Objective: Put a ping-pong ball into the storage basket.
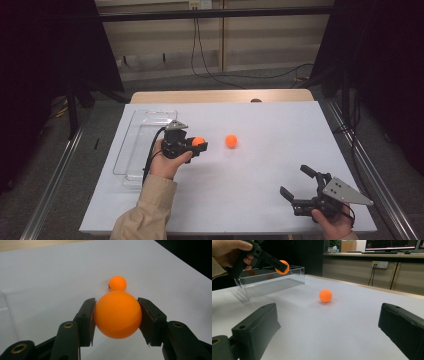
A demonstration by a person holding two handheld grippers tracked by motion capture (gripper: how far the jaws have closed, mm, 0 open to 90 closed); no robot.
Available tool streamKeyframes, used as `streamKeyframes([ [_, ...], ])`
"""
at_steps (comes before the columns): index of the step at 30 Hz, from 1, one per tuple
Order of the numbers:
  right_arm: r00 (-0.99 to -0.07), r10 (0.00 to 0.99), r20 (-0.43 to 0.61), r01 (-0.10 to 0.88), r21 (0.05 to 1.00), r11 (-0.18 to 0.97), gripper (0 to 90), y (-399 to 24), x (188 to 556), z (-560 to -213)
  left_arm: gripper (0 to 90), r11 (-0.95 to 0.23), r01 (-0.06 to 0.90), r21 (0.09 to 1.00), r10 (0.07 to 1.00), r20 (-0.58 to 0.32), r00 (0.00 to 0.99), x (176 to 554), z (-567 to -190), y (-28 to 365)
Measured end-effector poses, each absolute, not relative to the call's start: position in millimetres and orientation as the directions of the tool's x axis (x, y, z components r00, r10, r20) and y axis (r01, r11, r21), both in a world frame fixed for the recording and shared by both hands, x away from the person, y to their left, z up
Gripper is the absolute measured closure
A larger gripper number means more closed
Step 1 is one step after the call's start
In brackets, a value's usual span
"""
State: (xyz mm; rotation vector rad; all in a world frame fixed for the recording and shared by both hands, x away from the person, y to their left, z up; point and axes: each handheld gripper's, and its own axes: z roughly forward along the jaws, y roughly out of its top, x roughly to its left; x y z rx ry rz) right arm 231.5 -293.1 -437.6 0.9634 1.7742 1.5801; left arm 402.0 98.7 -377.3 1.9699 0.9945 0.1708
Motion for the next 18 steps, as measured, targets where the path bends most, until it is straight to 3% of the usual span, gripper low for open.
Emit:
streamKeyframes([
  [18, -0.58, 0.813, 0.048, 0.142, 0.989, 0.043, 2.1, -292.6, 231.4, -437.5, 50.9, -0.257, 0.586, 0.769, 0.711, -0.26, 0.653, 403.3, -373.4, 107.3],
])
